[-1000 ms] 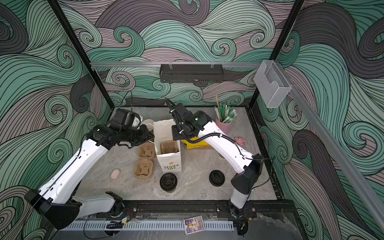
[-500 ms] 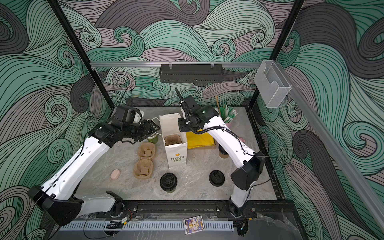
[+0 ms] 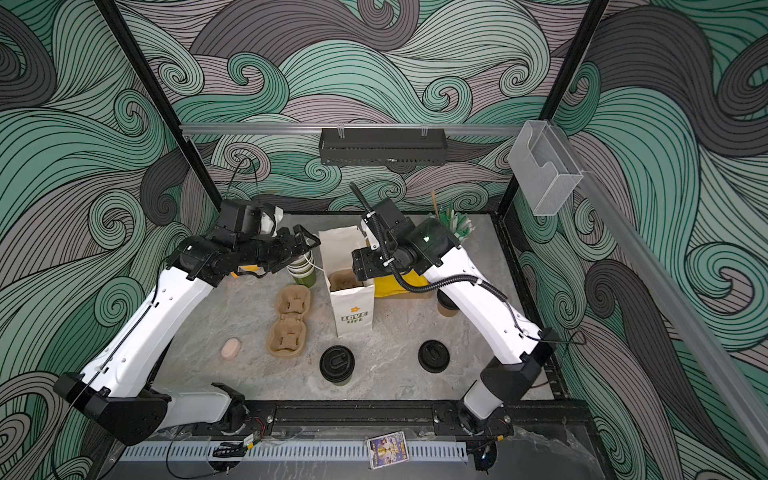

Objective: Pack the takeout coffee
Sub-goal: 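Move the right gripper down to the black-lidded coffee cup nearest the robot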

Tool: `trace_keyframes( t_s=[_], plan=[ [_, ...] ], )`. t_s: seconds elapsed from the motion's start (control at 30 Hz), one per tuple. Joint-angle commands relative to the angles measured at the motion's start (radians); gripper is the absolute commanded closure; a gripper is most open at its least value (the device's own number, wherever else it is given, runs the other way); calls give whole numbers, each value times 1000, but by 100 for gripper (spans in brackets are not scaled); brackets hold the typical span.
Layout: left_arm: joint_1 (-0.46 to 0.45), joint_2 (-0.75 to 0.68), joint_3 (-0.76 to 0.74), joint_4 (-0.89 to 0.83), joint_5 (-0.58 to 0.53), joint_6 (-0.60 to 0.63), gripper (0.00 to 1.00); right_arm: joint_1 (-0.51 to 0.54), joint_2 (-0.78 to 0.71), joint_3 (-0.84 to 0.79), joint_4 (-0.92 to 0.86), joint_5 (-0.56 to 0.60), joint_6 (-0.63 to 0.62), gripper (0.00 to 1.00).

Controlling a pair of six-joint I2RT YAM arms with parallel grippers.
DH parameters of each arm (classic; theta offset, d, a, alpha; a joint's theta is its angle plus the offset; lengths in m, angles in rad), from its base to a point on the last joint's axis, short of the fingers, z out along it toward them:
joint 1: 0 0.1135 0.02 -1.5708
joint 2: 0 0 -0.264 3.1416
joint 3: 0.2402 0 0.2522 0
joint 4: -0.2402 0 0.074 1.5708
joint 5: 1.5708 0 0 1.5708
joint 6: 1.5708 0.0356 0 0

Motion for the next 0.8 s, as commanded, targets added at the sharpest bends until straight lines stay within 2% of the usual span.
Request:
trace_keyframes(
  t_s=[0.0, 0.13, 0.27, 0.43, 0.57, 0.67, 0.77],
  plan=[
    [16, -12, -1, 27, 36, 19, 11, 26, -39, 2, -99, 66, 51, 25],
    [20, -71, -51, 73, -41, -24, 12, 87, -115, -12, -151, 83, 54, 26],
    [38, -94, -37, 8, -81, -1, 12, 183, -210, -108, -161, 82, 34, 26],
    [75, -117, -51, 29, -48, -6, 12, 336, -272, -237, -120, 103, -40, 25],
    [78, -128, -98, 115, 22, -12, 12, 431, -246, -320, -62, 147, -37, 25],
    [78, -148, -152, 170, 84, -26, 12, 494, -181, -331, -24, 164, 21, 23],
    [77, -192, -210, 180, 78, -7, 12, 547, -119, -348, 22, 180, 97, 22]
  ],
)
